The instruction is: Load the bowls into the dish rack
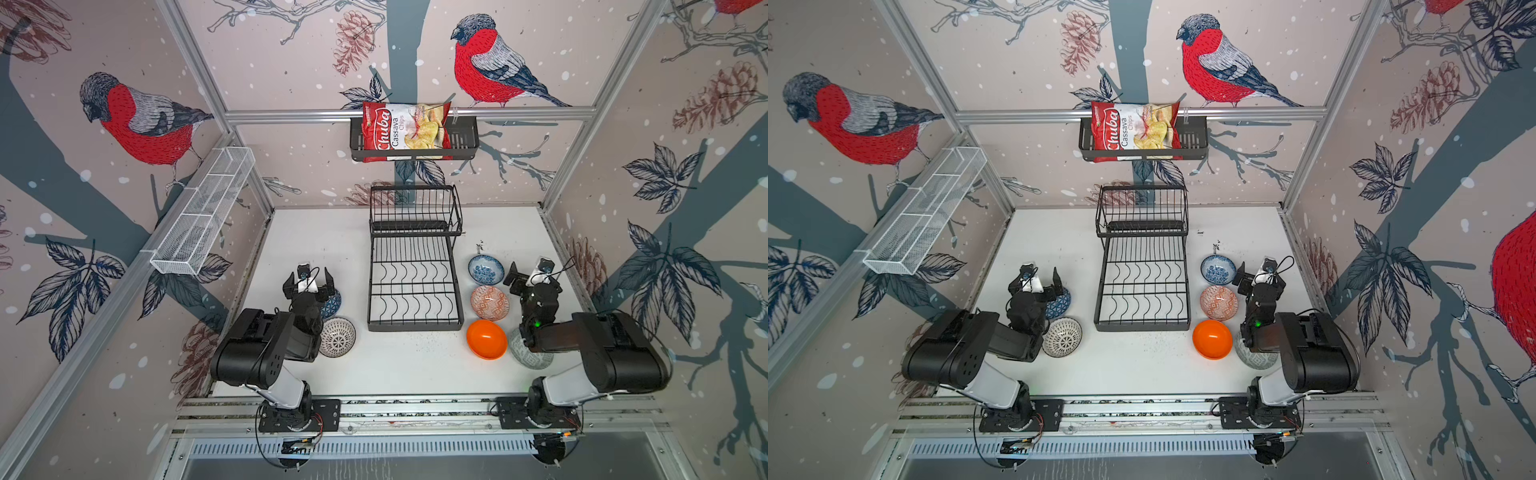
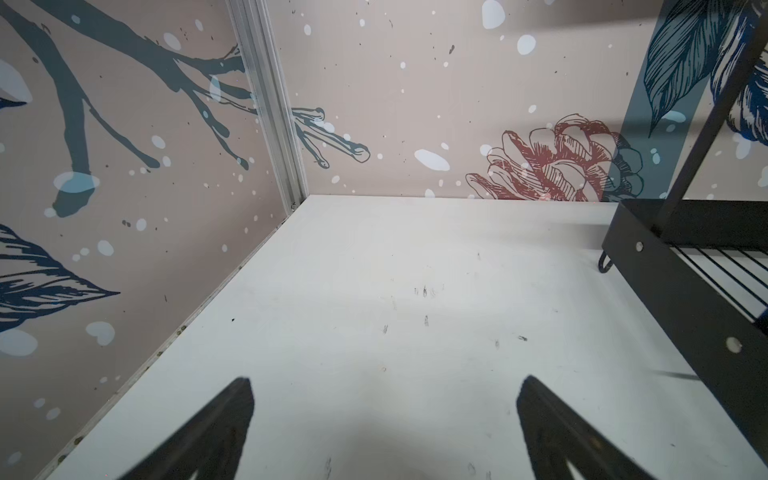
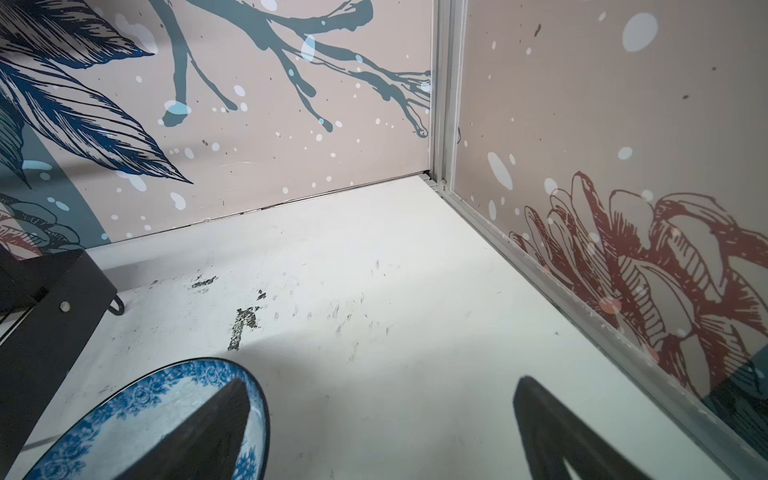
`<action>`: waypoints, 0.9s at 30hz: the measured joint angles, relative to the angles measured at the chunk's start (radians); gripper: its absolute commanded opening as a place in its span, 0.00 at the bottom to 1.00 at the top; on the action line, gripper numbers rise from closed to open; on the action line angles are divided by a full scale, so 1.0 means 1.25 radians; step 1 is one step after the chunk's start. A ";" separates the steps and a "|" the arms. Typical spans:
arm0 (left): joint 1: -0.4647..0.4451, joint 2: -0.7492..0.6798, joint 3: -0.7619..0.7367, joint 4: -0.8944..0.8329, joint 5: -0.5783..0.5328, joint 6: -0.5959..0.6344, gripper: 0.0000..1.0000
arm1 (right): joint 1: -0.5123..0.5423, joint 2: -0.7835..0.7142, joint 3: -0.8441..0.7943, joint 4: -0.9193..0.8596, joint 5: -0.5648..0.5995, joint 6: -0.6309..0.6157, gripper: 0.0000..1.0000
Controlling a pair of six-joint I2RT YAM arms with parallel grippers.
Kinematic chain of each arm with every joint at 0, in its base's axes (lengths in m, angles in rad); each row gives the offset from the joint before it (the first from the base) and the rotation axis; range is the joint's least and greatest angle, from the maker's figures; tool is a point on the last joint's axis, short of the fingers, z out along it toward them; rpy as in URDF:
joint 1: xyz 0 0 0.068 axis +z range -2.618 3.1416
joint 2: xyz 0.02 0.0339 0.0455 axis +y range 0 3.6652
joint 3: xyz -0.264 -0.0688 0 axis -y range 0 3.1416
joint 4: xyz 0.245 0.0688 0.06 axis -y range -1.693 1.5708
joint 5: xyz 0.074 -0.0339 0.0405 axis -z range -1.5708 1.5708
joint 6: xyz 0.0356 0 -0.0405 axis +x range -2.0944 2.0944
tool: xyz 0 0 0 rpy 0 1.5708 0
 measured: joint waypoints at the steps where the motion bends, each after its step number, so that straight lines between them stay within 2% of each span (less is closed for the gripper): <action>1: 0.000 0.000 0.000 0.000 0.000 0.000 0.99 | 0.000 0.000 0.000 0.000 0.000 0.000 1.00; 13: 0.013 -0.001 0.018 -0.006 0.005 -0.001 0.99 | -0.002 0.000 0.000 0.000 0.000 0.000 1.00; 19: 0.047 -0.006 0.036 -0.044 0.042 -0.016 0.99 | -0.002 0.000 0.000 0.000 0.000 0.000 1.00; 27: 0.056 -0.008 0.037 -0.060 0.081 -0.028 0.99 | -0.002 -0.001 0.001 0.000 -0.003 0.000 1.00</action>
